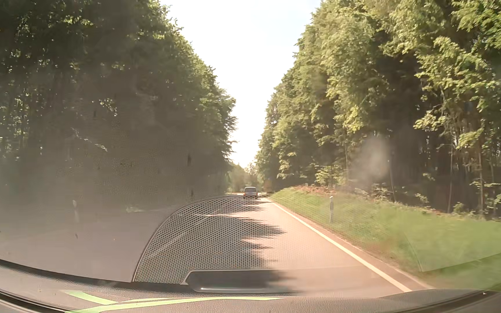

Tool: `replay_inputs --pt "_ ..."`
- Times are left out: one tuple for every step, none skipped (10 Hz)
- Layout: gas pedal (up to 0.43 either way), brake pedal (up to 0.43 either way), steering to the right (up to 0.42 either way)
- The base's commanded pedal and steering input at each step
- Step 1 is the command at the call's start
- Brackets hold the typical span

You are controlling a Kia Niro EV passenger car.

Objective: Follow the waypoints while adhering to traffic rules and regulations

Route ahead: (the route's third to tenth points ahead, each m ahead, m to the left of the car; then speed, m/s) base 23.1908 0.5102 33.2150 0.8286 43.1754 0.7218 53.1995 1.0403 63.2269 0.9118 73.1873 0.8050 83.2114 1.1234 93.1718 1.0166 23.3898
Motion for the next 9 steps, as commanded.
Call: replay_inputs --pt "0.000 0.000 -0.004" --pt "0.000 0.000 -0.003" --pt "0.000 0.000 -0.003" --pt "0.000 0.000 -0.003" --pt "0.000 0.000 -0.003" --pt "0.000 0.000 -0.003" --pt "0.000 0.030 -0.003" --pt "0.000 0.085 -0.003" --pt "0.000 0.110 -0.003"
